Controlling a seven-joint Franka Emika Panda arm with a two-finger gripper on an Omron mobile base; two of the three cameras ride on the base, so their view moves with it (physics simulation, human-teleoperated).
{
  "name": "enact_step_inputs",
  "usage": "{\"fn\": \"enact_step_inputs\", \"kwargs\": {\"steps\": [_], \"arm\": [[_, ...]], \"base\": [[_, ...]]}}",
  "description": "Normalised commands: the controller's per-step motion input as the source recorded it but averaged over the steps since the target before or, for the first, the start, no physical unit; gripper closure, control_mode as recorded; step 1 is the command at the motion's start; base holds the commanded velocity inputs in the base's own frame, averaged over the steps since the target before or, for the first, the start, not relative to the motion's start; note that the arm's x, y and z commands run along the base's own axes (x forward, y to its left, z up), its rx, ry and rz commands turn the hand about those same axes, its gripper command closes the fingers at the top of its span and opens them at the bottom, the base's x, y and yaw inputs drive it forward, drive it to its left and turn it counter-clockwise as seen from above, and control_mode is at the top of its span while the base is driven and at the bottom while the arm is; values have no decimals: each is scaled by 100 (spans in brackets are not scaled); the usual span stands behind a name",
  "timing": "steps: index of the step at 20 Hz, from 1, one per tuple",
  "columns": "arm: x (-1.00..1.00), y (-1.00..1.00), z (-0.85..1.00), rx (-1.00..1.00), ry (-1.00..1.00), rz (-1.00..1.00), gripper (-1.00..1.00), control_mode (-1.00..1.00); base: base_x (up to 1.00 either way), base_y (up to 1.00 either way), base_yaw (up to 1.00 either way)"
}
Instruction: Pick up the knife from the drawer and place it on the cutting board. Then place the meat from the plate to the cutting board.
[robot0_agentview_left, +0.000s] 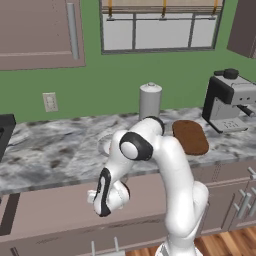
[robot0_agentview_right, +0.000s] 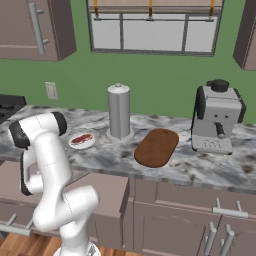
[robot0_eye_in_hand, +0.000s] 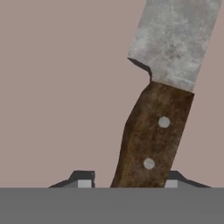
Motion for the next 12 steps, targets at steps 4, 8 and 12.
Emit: {"fn": "enact_step_inputs", "kwargs": {"steps": [4,8,12], "arm": [[-22,-7,9,0,0,-16,100,-100],[-23,0,57,0,11,-23,100,-100],[-16,1,83,-6,25,-26,100,-100]], "base": [[0,0,0],[0,0,0],[0,0,0]]}}
